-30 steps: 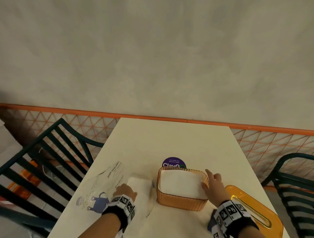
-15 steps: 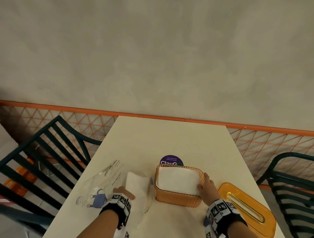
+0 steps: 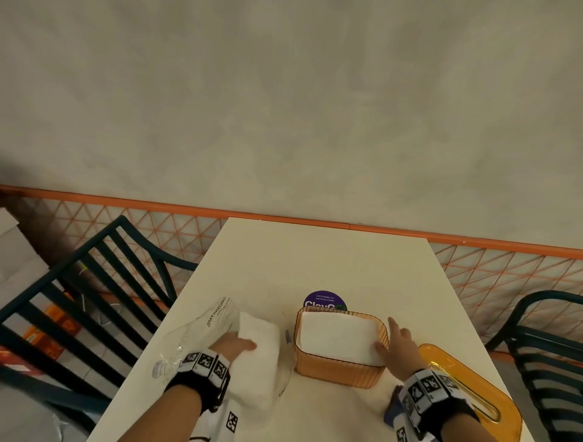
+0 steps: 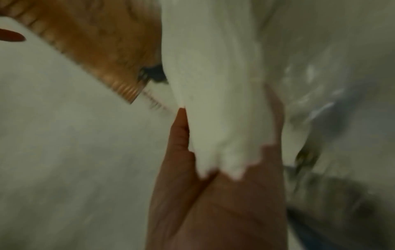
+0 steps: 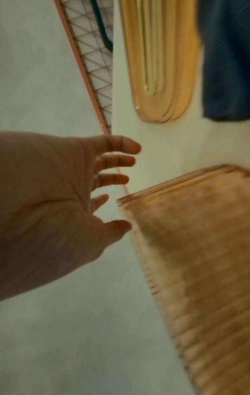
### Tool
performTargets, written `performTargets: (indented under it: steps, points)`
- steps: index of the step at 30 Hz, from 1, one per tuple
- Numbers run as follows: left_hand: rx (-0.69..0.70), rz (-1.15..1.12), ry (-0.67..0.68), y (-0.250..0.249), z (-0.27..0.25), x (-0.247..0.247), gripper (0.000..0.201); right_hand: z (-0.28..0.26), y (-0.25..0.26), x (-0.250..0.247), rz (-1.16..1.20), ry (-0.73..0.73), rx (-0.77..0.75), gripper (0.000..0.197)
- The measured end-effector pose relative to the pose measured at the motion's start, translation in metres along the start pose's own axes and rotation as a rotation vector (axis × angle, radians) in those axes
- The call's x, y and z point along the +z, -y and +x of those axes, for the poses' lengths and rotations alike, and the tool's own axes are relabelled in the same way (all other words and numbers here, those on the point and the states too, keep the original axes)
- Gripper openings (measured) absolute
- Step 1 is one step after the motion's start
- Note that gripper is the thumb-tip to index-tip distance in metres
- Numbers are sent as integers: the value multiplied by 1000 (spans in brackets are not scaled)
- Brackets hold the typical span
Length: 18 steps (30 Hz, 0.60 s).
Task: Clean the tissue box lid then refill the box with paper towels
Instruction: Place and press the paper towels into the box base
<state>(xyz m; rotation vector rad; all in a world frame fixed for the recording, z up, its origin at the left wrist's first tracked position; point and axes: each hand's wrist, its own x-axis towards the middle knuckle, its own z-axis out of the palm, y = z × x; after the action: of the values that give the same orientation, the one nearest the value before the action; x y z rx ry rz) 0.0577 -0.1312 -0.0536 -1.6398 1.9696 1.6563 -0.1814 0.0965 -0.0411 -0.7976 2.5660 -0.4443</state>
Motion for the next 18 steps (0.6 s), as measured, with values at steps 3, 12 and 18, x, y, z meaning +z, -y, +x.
performTargets:
  steps: [3, 12, 18]
  points:
    - [197, -178, 29, -28, -34, -24, 33, -3, 15, -31, 39, -166, -123, 64]
    - [490, 57, 287, -112, -94, -7, 38, -27, 124, -82, 384, 206, -483, 61]
    - [465, -332, 383, -98, -74, -3, 42, -30, 107, -90, 567, 198, -433, 26]
